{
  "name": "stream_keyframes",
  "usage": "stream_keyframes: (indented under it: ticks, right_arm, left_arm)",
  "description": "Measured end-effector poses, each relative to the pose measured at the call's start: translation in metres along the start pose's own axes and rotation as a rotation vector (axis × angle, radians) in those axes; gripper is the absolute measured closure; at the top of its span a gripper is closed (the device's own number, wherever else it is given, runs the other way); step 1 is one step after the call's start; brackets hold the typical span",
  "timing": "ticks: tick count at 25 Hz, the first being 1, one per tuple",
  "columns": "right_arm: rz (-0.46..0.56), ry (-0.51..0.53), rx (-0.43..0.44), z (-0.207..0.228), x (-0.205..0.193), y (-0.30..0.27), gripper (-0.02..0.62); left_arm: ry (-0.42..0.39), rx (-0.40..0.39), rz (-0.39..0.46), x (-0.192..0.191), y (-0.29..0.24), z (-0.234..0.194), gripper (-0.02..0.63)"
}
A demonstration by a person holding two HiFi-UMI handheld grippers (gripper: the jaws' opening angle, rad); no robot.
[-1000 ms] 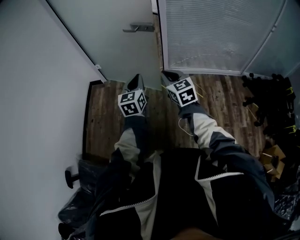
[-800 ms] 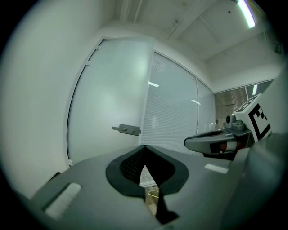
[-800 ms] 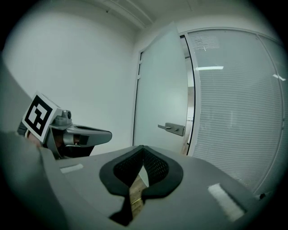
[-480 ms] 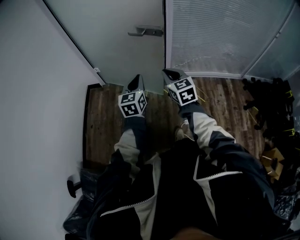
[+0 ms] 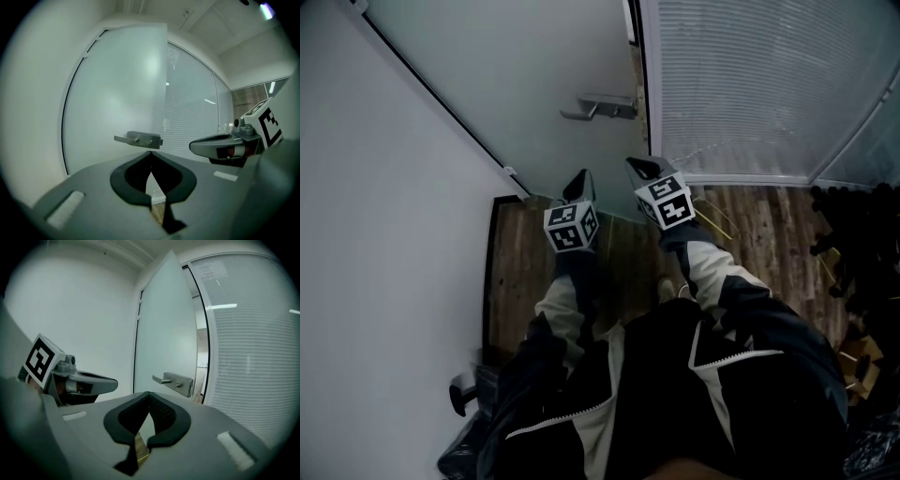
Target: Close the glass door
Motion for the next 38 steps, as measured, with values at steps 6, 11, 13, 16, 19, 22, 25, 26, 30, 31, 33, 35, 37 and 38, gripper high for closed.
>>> stream_keyframes:
  ticks: [6, 11, 13, 16, 19, 22, 25, 26, 30, 31, 33, 35, 37, 38]
  right_arm:
    - [0.023, 0.072, 0.044, 0.063, 0.015, -0.032, 0.591]
    - [0.011, 0.069, 0.069, 0.099, 0.012, -0.060, 0.591]
    - [0.008, 0.068, 0.077, 0.104, 0.013, -0.070, 0.591]
    - [0.004, 0.077, 0.094, 0.105, 0.017, -0.085, 0.591]
    - [-0.002, 0.081, 0.104, 0.100, 0.018, -0.104, 0.591]
    - [-0.013, 0.105, 0.093, 0.094, 0.019, -0.119, 0.591]
    - [-0.027, 0.166, 0.078, 0.086, 0.024, -0.131, 0.591]
    - [-0.035, 0.207, 0.073, 0.082, 0.027, -0.135, 0.591]
    - [-0.095, 0.481, 0.055, 0.063, 0.041, -0.154, 0.580]
    - [-0.124, 0.558, 0.057, 0.058, 0.041, -0.161, 0.541]
    - [-0.192, 0.702, 0.061, 0.048, 0.034, -0.172, 0.477]
    - [-0.257, 0.829, 0.054, 0.044, 0.025, -0.182, 0.433]
    - [-0.306, 0.942, 0.042, 0.042, 0.017, -0.193, 0.413]
    - [-0.326, 0.992, 0.035, 0.041, 0.012, -0.199, 0.403]
  left_arm:
    - [-0.001, 0.037, 0.011, 0.017, -0.072, 0.003, 0.601]
    - [-0.009, 0.064, 0.006, 0.019, -0.111, -0.004, 0.601]
    - [-0.018, 0.072, 0.002, 0.020, -0.119, -0.010, 0.601]
    - [-0.013, 0.088, -0.006, 0.021, -0.127, -0.022, 0.602]
    - [-0.005, 0.095, -0.007, 0.021, -0.133, -0.038, 0.602]
    - [-0.004, 0.083, -0.014, 0.018, -0.136, -0.052, 0.601]
    - [0.021, 0.060, -0.021, 0.014, -0.138, -0.066, 0.601]
    - [0.030, 0.052, -0.021, 0.014, -0.139, -0.071, 0.601]
    - [0.040, 0.017, -0.014, 0.018, -0.144, -0.087, 0.601]
    - [0.042, 0.007, -0.012, 0.020, -0.144, -0.090, 0.601]
    - [0.042, -0.011, -0.011, 0.021, -0.144, -0.096, 0.601]
    - [0.039, -0.030, -0.010, 0.021, -0.144, -0.100, 0.602]
    - [0.037, -0.046, -0.008, 0.019, -0.146, -0.105, 0.601]
    - [0.039, -0.053, -0.009, 0.018, -0.147, -0.108, 0.601]
Point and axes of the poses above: the fingertips, and each gripper's own axes: y backward along the fingers, z to its right, x out of its top, the point moved 4 cm from there along y, backward along the fingers, and after that the axes turned 4 degrees about z, right-handed, at the moved point
